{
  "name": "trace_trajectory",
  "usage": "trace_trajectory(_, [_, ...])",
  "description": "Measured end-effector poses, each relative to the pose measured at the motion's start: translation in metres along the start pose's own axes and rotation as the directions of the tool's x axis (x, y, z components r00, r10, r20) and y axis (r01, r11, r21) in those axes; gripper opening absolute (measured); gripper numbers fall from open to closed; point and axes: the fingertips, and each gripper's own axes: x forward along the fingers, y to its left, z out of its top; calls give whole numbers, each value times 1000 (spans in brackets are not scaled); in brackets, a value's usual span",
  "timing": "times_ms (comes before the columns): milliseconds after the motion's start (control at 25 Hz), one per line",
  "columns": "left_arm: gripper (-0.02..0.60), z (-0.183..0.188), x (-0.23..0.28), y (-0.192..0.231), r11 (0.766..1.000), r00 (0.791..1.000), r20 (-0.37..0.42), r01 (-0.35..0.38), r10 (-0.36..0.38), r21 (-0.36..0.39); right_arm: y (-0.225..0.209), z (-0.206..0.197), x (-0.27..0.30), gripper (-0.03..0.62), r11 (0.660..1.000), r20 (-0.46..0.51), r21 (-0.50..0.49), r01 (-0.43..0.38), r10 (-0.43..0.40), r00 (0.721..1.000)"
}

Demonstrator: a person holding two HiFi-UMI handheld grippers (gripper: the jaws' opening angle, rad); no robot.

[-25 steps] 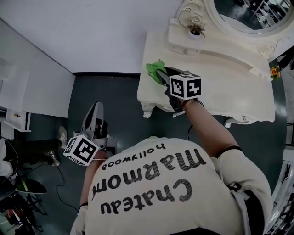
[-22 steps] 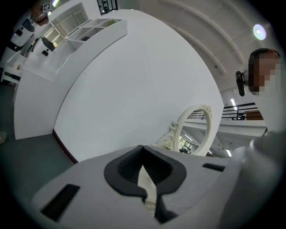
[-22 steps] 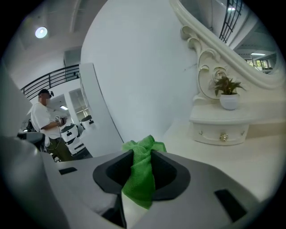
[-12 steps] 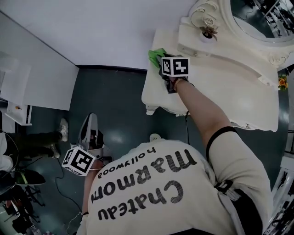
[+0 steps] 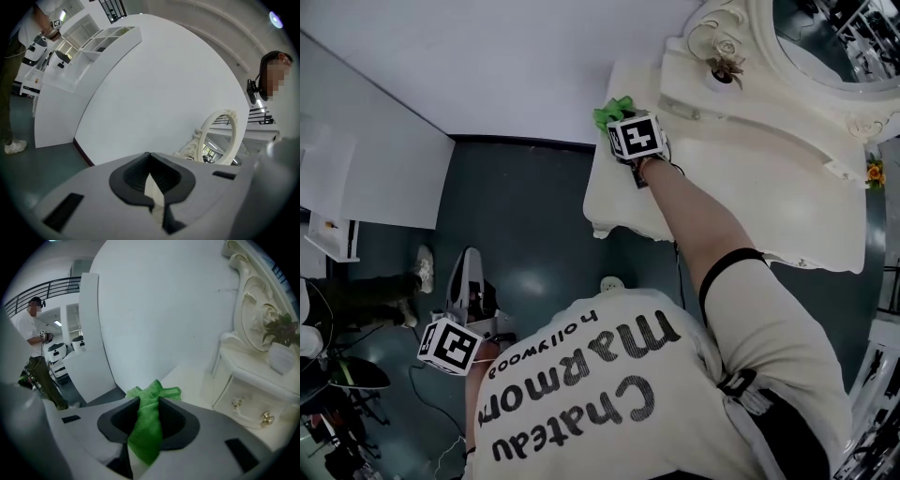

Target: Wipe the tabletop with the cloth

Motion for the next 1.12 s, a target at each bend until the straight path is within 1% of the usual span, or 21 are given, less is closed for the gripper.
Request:
trace_trajectory(120, [8, 4, 0, 4, 1000, 1000, 13, -1, 1, -3, 3, -2, 5, 132, 999, -21, -40, 14, -15, 1000])
trace_trajectory(280, [8, 5, 5, 1, 1000, 1000, 19, 16, -16, -4, 6, -5, 8, 130, 996, -54, -84, -2, -2, 999])
trace_trajectory(440, [8, -1, 13, 5, 1000, 1000, -3, 17, -17, -15, 4, -5, 8, 129, 997, -75, -80, -11, 5, 997])
trace_trajectory(640, [8, -1, 27, 8, 999, 999, -24, 29, -29, -21, 4, -4, 9, 126, 995, -54, -95, 10, -15, 998])
trace_trajectory(800, [8, -4, 50, 5, 997, 995, -57, 77, -78, -24, 4, -2, 10, 126, 993, -32, -115, 11, -15, 999])
trace_trajectory(920, [8, -2, 71, 3, 992, 989, -80, 119, -122, -35, 4, -3, 8, 126, 992, -42, -128, 18, -23, 999])
trace_trajectory(1120, [8, 13, 107, -10, 980, 973, -118, 200, -200, -13, -7, -11, 1, 126, 995, -49, -81, 58, -62, 997])
